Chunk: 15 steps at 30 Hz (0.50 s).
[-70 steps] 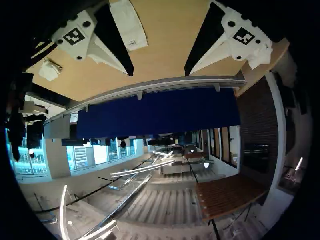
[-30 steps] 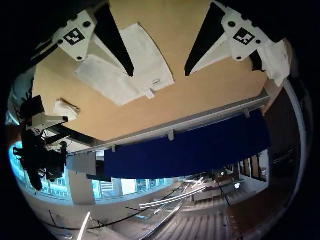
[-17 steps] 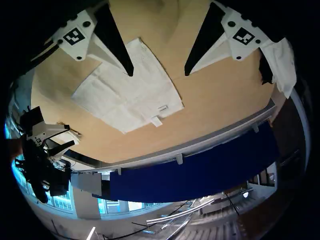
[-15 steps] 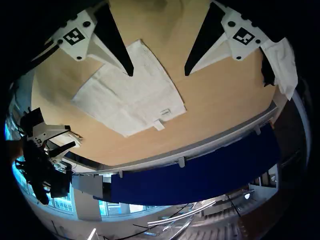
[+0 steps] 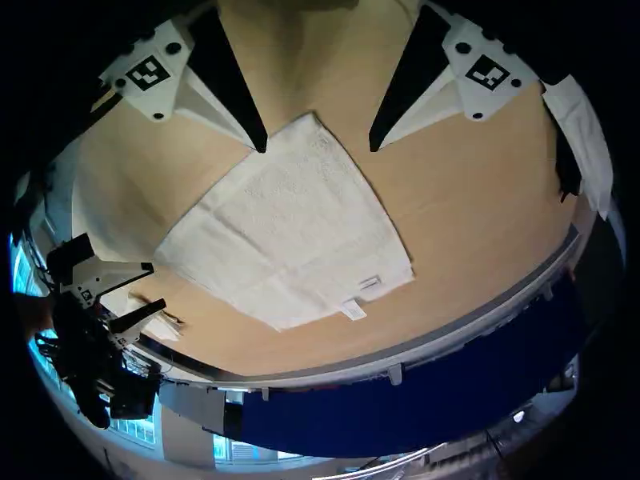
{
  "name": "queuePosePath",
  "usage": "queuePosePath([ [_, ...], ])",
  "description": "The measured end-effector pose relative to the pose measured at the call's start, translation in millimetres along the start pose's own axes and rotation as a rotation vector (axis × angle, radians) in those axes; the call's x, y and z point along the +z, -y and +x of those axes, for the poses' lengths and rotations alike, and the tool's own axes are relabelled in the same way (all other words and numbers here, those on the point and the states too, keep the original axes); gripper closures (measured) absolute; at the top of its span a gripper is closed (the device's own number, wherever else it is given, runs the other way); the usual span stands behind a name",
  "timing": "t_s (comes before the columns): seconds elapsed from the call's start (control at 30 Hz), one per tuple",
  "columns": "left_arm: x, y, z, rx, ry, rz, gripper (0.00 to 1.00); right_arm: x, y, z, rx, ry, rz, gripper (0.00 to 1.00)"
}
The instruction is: Fold towel
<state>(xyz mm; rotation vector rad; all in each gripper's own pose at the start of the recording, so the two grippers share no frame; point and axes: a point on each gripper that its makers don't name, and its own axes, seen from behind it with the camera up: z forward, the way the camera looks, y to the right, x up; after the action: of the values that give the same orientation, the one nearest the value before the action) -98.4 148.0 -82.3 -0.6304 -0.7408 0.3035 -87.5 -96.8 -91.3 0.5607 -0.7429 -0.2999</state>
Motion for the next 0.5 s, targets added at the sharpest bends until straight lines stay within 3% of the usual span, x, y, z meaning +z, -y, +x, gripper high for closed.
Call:
queuePosePath([
  [0.5,13.6,-9.1,-18,-0.023,0.069,-0.029,0.06,9.4,3,-26,0.019,0.07,0.018,0.0],
])
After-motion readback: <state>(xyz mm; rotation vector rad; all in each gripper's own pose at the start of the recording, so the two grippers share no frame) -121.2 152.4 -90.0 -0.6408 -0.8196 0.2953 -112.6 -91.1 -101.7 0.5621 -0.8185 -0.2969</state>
